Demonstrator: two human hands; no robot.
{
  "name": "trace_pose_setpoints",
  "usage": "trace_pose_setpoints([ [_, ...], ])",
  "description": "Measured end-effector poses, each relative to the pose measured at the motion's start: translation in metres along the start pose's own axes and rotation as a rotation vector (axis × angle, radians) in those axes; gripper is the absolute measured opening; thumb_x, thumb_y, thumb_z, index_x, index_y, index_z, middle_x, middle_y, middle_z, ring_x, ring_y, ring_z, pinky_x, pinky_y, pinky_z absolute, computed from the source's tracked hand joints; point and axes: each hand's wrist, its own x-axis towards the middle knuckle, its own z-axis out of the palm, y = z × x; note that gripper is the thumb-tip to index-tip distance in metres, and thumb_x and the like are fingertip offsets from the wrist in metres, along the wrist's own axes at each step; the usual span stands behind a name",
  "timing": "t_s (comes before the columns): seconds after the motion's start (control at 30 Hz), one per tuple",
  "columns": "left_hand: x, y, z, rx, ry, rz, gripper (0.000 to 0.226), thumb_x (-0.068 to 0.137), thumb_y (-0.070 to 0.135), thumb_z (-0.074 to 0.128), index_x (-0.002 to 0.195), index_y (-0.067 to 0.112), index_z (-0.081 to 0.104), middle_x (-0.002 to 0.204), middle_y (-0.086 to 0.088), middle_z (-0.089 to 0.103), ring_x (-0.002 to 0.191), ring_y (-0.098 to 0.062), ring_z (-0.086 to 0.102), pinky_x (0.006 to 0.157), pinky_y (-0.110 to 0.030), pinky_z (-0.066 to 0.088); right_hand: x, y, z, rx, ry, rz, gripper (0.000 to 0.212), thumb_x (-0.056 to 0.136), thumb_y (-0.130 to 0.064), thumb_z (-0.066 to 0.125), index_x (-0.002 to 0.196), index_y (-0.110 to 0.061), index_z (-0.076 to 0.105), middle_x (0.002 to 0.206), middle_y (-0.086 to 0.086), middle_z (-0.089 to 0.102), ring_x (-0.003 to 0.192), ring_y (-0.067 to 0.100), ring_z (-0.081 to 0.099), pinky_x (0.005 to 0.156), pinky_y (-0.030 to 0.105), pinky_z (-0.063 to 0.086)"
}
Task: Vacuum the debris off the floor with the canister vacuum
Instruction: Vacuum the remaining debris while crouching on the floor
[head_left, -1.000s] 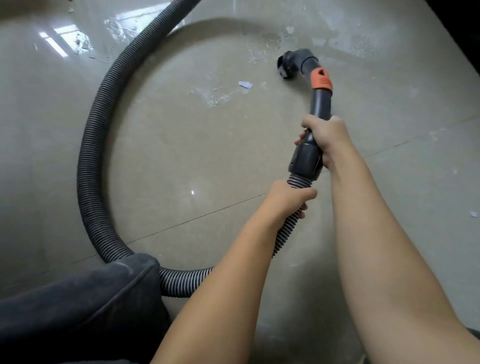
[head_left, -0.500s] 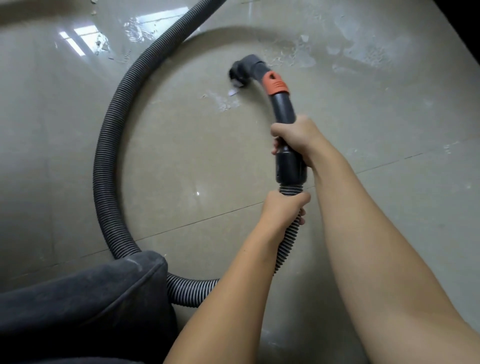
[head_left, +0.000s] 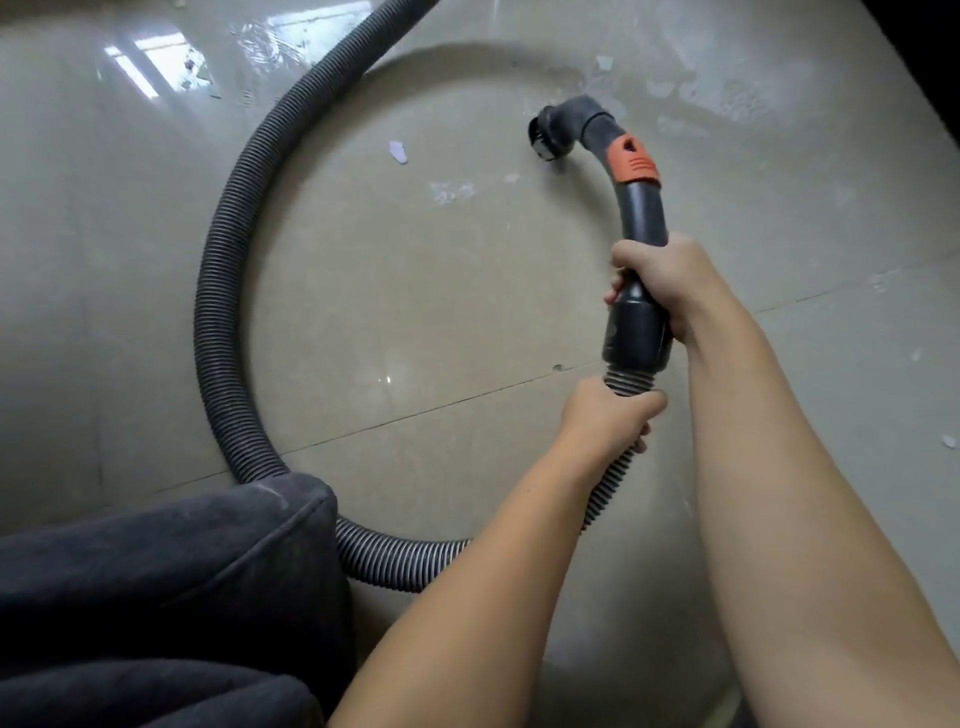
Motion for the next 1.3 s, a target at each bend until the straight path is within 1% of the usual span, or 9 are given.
trace_pose_setpoints([
  [0.13, -0.01, -0.013, 0.009, -0.07, 0.056, -0.054, 0.008, 0.064, 0.021, 0.061, 0.067, 0.014, 0.056, 0.055, -0.005, 0.057, 0.044, -0.02, 0.054, 0.061, -0.032, 0.049, -0.009, 0.006, 0.012, -0.186, -0.146, 0.02, 0.014, 0.081, 0.001, 0.054, 0.077, -0.01, 0.046, 0.048, 0.006, 0.053, 0.038, 0.016, 0.055, 0.049, 0.025, 0.048],
  [0.27, -0.012, -0.02, 0.006, -0.178, 0.16, -0.102, 0.007, 0.079, 0.014, 0.065, 0.079, 0.009, 0.061, 0.065, -0.007, 0.061, 0.048, -0.018, 0.055, 0.058, -0.029, 0.047, -0.019, 0.001, 0.041, -0.332, -0.351, -0.002, 0.014, 0.081, -0.001, 0.055, 0.084, -0.011, 0.048, 0.057, 0.008, 0.054, 0.044, 0.019, 0.056, 0.046, 0.024, 0.049],
  [0.53, -0.008, -0.01, 0.0, -0.086, 0.052, -0.064, 0.012, 0.078, 0.009, 0.061, 0.069, 0.013, 0.055, 0.058, -0.006, 0.055, 0.042, -0.018, 0.051, 0.054, -0.026, 0.045, -0.007, 0.003, 0.016, -0.209, -0.183, 0.002, 0.014, 0.079, -0.002, 0.056, 0.082, -0.012, 0.046, 0.053, 0.006, 0.054, 0.043, 0.019, 0.057, 0.055, 0.029, 0.05],
  [0.7, 0.005, 0.01, -0.046, -0.134, 0.146, -0.068, 0.015, 0.082, 0.008, 0.062, 0.069, 0.01, 0.054, 0.059, -0.008, 0.054, 0.037, -0.014, 0.05, 0.043, -0.019, 0.041, 0.006, -0.018, 0.069, -0.122, -0.176, -0.036, 0.014, 0.081, 0.002, 0.053, 0.082, -0.01, 0.046, 0.056, 0.009, 0.05, 0.038, 0.016, 0.053, 0.048, 0.025, 0.049],
  [0.87, 0.007, 0.02, -0.073, -0.235, 0.198, -0.094, 0.01, 0.084, 0.011, 0.064, 0.077, 0.008, 0.058, 0.065, -0.008, 0.057, 0.042, -0.015, 0.053, 0.046, -0.021, 0.044, 0.013, -0.032, 0.115, -0.283, -0.388, -0.052, 0.013, 0.081, -0.004, 0.056, 0.086, -0.013, 0.047, 0.06, 0.009, 0.056, 0.045, 0.02, 0.058, 0.057, 0.03, 0.053],
  [0.93, 0.01, 0.018, -0.065, -0.261, 0.166, -0.101, 0.01, 0.085, 0.012, 0.064, 0.078, 0.009, 0.059, 0.068, -0.008, 0.059, 0.045, -0.015, 0.055, 0.049, -0.022, 0.045, 0.013, -0.033, 0.111, -0.366, -0.4, -0.055, 0.014, 0.081, -0.007, 0.057, 0.086, -0.015, 0.047, 0.062, 0.007, 0.058, 0.049, 0.02, 0.06, 0.058, 0.029, 0.053],
  [1.03, 0.019, 0.013, -0.049, -0.212, 0.05, -0.064, 0.011, 0.079, 0.014, 0.068, 0.08, 0.006, 0.059, 0.067, -0.009, 0.058, 0.042, -0.013, 0.054, 0.048, -0.021, 0.045, 0.017, -0.028, 0.081, -0.359, -0.256, -0.059, 0.013, 0.081, -0.005, 0.056, 0.085, -0.014, 0.047, 0.06, 0.008, 0.057, 0.045, 0.019, 0.058, 0.051, 0.024, 0.051],
  [1.2, 0.037, 0.023, -0.017, 0.172, -0.204, -0.065, 0.011, 0.083, 0.017, 0.065, 0.079, 0.01, 0.057, 0.063, -0.005, 0.059, 0.046, -0.014, 0.056, 0.052, -0.02, 0.047, 0.031, 0.002, -0.007, -0.021, 0.314, 0.052, 0.011, 0.08, 0.0, 0.056, 0.077, -0.008, 0.049, 0.058, 0.009, 0.052, 0.036, 0.013, 0.053, 0.051, 0.031, 0.053],
  [1.3, 0.043, 0.033, -0.007, 0.297, -0.242, -0.072, 0.011, 0.084, 0.019, 0.063, 0.089, 0.01, 0.057, 0.068, -0.003, 0.059, 0.051, -0.014, 0.056, 0.046, -0.016, 0.045, 0.032, 0.011, -0.035, 0.142, 0.487, 0.084, 0.014, 0.081, 0.001, 0.054, 0.092, -0.003, 0.047, 0.059, 0.009, 0.051, 0.039, 0.016, 0.053, 0.04, 0.022, 0.047],
])
